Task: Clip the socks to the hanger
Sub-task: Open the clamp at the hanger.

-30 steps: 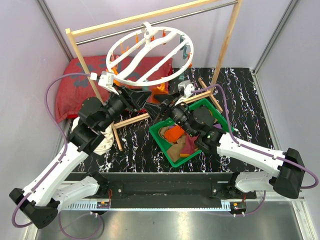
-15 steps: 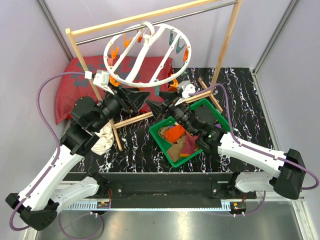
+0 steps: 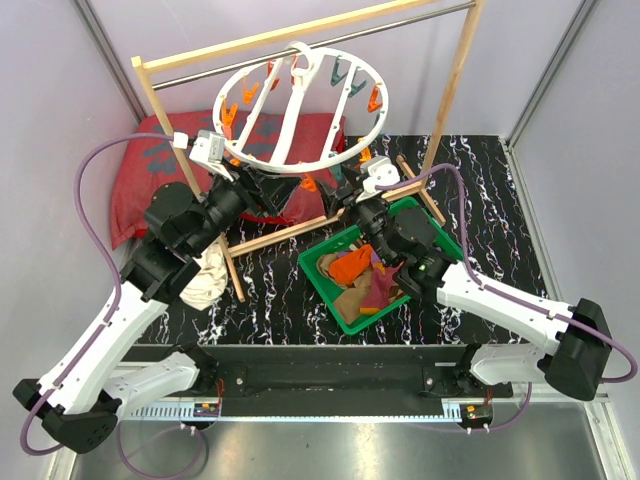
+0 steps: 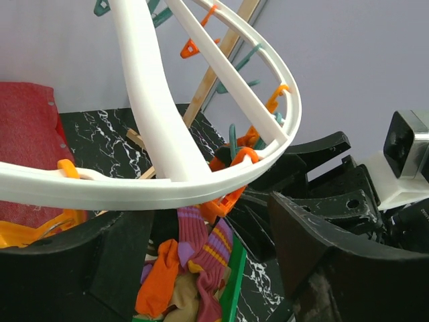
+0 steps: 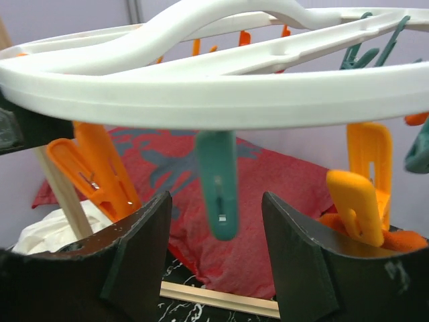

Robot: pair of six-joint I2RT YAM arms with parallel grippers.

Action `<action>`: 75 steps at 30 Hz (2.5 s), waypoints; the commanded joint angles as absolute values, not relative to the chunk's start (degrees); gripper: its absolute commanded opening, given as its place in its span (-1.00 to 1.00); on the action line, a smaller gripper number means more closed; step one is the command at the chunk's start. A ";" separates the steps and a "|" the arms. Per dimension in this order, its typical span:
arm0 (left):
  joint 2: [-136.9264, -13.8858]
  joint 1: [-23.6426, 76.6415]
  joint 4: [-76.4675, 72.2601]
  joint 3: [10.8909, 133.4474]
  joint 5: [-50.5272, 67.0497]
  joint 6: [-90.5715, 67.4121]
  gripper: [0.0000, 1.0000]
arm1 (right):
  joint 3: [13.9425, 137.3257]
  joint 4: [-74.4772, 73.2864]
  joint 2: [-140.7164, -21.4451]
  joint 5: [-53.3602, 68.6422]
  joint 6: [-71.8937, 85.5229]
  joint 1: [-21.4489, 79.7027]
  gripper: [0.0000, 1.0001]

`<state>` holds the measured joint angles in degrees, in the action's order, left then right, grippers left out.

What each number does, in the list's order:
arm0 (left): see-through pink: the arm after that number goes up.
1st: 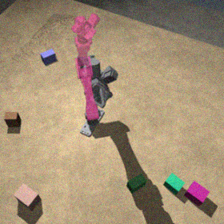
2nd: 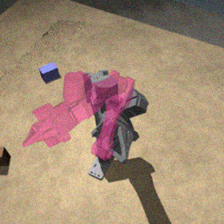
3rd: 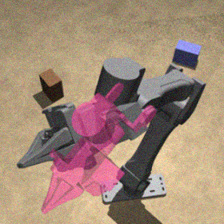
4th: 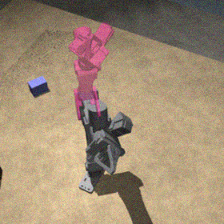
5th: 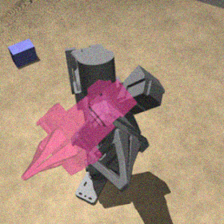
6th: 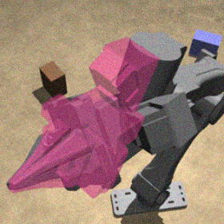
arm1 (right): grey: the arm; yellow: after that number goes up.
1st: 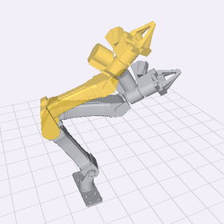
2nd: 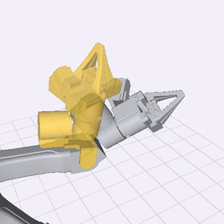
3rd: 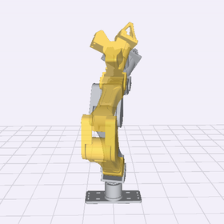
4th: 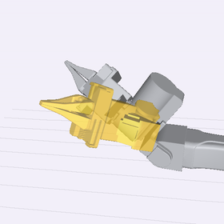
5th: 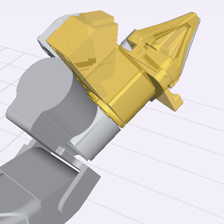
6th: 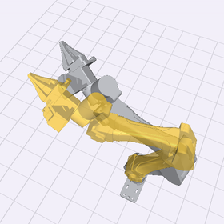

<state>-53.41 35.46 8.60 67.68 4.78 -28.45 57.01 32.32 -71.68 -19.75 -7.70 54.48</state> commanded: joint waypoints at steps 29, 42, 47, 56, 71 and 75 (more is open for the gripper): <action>-54.93 35.60 9.40 74.18 3.42 -26.45 -0.03 | 61.96 22.60 -66.10 -0.62 -4.49 47.46 -0.79; -53.17 35.60 18.27 80.15 11.24 -25.32 0.44 | 69.25 9.59 -68.11 10.28 1.67 47.46 -1.00; -51.33 35.60 24.24 82.09 12.30 -24.26 0.59 | 71.54 6.77 -70.40 12.57 3.34 47.46 -1.00; -52.73 35.68 20.22 77.61 16.87 -30.31 0.63 | 73.21 4.66 -73.83 13.62 5.18 47.46 -1.00; -59.41 38.14 13.98 76.03 5.28 -37.44 0.52 | 73.13 5.01 -74.18 13.62 6.24 47.64 -0.99; -60.12 38.76 11.87 75.32 0.98 -38.85 0.40 | 72.60 6.06 -74.27 13.97 6.33 47.55 -0.99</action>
